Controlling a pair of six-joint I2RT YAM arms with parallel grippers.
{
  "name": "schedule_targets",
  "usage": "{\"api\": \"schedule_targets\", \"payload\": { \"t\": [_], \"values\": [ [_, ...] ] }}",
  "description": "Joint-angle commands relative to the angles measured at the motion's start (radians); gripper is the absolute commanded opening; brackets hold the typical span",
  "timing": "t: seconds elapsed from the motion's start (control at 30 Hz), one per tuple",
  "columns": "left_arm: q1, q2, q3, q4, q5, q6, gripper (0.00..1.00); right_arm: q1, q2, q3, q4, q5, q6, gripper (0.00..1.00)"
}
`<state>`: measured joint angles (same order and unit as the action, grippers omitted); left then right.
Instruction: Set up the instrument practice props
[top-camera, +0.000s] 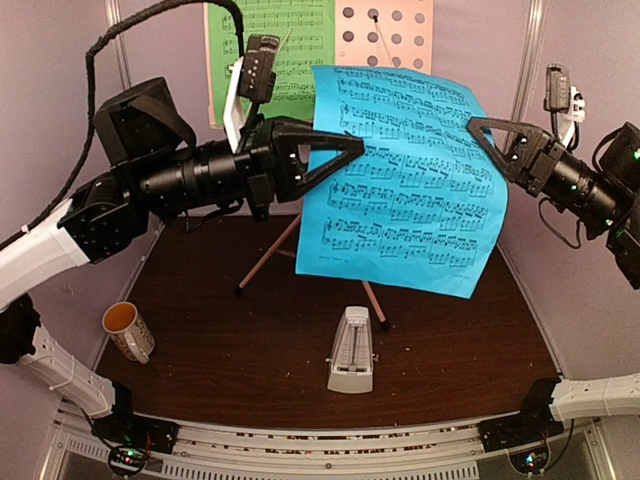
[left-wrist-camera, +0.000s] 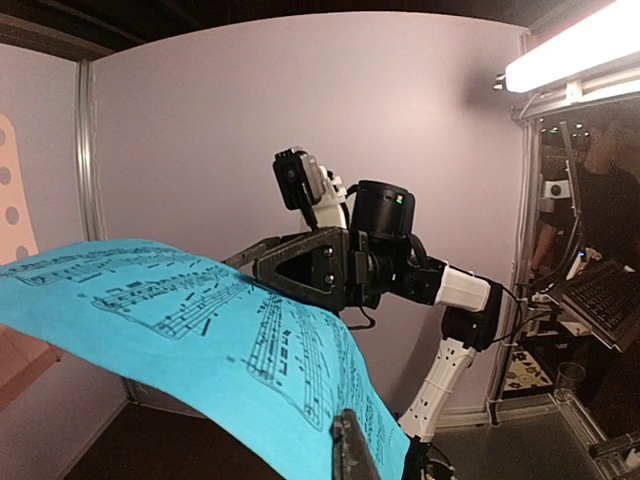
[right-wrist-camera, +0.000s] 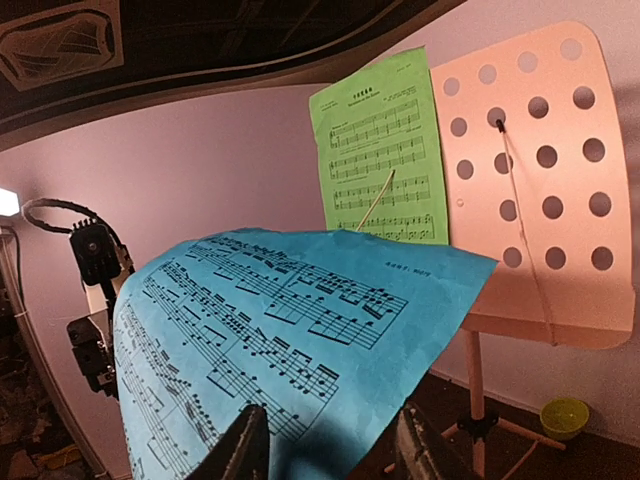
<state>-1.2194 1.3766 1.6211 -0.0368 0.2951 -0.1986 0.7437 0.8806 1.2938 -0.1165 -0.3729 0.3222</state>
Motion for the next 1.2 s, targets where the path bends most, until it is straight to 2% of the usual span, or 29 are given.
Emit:
{"api": "schedule_targets", "payload": {
  "t": [0.0, 0.1, 0.13, 0.23, 0.33, 0.4, 0.5, 0.57, 0.63, 0.77, 0.87, 1.0, 1.1, 1.17],
  "values": [
    [0.047, 0.028, 0.14, -0.082, -0.02, 0.137, 0.0, -0.056, 0.057, 0.097, 0.108, 0.042, 0.006, 0.49],
    [0.098, 0.052, 0.214, -0.107, 0.007, 0.179, 0.0, -0.097, 0.124, 0.166, 0.142, 0.029, 0.018, 0.67],
    [0.121, 0.059, 0.237, -0.111, 0.012, 0.186, 0.0, -0.111, 0.149, 0.189, 0.154, 0.024, 0.028, 0.7],
    [0.221, 0.082, 0.313, -0.106, 0.061, 0.198, 0.0, -0.152, 0.221, 0.243, 0.189, 0.014, 0.059, 0.73],
    [0.277, 0.108, 0.402, -0.137, 0.11, 0.289, 0.0, -0.187, 0.274, 0.27, 0.212, 0.005, 0.094, 0.74],
    [0.295, 0.156, 0.528, -0.203, 0.122, 0.335, 0.0, -0.209, 0.299, 0.262, 0.233, -0.016, 0.132, 0.75],
    [0.305, 0.221, 0.705, -0.284, 0.275, 0.381, 0.0, -0.226, 0.308, 0.223, 0.275, -0.052, 0.174, 0.76],
    [0.305, 0.216, 0.694, -0.248, 0.396, 0.366, 0.0, -0.236, 0.304, 0.199, 0.287, -0.099, 0.198, 0.77],
    [0.305, 0.212, 0.685, -0.296, 0.447, 0.388, 0.0, -0.247, 0.292, 0.176, 0.314, -0.178, 0.247, 0.8],
    [0.305, 0.152, 0.549, -0.376, 0.481, 0.424, 0.0, -0.251, 0.241, 0.098, 0.436, -0.369, 0.391, 0.99],
    [0.305, 0.085, 0.41, -0.352, 0.491, 0.406, 0.0, -0.25, 0.196, 0.005, 0.626, -0.447, 0.567, 1.0],
    [0.304, 0.042, 0.316, -0.335, 0.508, 0.372, 0.0, -0.23, 0.183, -0.085, 0.858, -0.487, 0.795, 1.0],
    [0.3, 0.043, 0.278, -0.334, 0.524, 0.336, 0.0, -0.198, 0.182, -0.057, 0.793, -0.474, 0.773, 0.99],
    [0.296, 0.046, 0.264, -0.334, 0.499, 0.314, 0.0, -0.18, 0.175, -0.014, 0.67, -0.448, 0.691, 0.92]
  ]
}}
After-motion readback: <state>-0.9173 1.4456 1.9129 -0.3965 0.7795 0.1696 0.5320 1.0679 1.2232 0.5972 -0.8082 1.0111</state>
